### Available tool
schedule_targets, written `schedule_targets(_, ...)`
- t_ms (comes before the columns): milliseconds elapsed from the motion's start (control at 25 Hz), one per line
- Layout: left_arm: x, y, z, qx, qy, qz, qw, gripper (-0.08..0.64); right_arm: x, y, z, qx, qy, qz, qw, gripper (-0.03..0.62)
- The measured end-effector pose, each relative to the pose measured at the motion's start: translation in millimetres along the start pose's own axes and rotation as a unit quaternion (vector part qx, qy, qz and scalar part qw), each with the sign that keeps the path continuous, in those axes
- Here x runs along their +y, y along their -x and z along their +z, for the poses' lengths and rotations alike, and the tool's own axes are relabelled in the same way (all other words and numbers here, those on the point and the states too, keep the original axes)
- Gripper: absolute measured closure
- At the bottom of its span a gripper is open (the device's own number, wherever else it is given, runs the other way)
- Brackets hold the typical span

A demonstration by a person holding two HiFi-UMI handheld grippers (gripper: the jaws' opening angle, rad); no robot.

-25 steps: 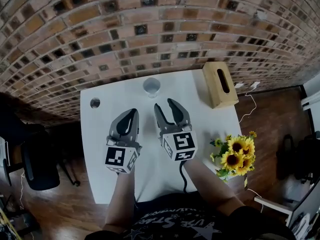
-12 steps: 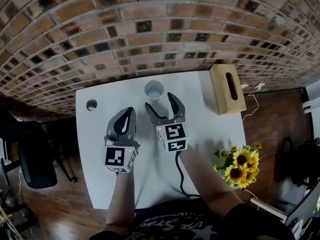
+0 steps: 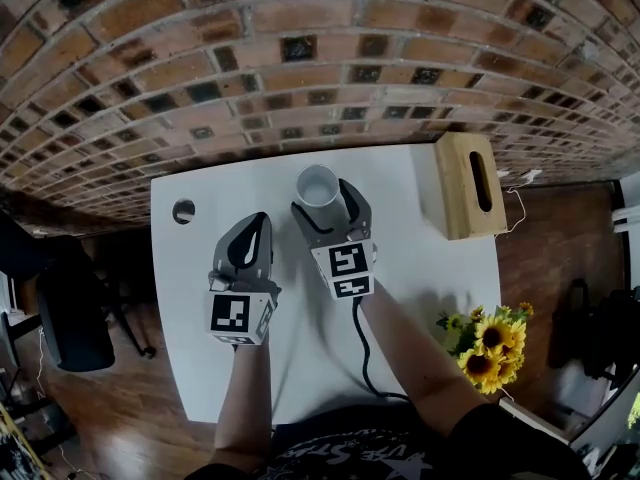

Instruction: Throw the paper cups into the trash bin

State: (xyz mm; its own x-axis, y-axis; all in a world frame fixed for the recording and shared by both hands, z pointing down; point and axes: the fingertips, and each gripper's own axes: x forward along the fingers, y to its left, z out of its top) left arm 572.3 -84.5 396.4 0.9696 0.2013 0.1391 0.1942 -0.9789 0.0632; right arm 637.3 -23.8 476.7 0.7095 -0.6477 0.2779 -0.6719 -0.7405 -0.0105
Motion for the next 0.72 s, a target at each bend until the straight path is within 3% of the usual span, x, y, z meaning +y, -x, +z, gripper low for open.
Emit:
schedule_targets(280, 7.7, -4.1, -8.9, 0.006, 0.007, 0.007, 0.9999, 0.557, -1.8, -21.1, 10.1, -0.013, 0.011, 0.009, 1.0, 0.209)
schedule_targets(720, 13.1, -4.3, -12.7, 0.011, 0.01, 0.012, 0.9998, 0.557, -1.6, -34.3, 9.1, 0.007, 0.014, 0.017, 1.0, 0.225)
